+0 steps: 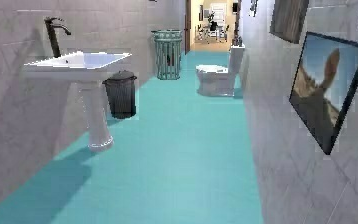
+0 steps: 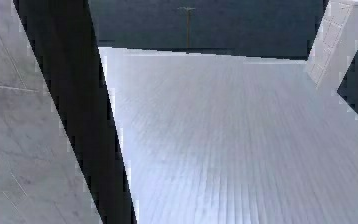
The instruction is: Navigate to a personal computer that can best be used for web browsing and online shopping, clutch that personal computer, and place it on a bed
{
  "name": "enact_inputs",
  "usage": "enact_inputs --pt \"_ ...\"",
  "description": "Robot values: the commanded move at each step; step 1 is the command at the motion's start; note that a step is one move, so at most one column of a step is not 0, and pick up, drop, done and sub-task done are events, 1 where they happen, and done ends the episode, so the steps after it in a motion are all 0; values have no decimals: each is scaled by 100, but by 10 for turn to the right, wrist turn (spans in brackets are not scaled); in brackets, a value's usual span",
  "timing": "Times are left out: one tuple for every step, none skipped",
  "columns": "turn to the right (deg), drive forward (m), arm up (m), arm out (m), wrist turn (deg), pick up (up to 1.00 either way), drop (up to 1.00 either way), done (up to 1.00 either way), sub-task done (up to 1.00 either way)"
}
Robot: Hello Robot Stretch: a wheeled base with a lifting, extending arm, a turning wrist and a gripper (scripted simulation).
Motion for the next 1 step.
enact_inputs --pt "0 100 0 0 0 0 0 0 0"
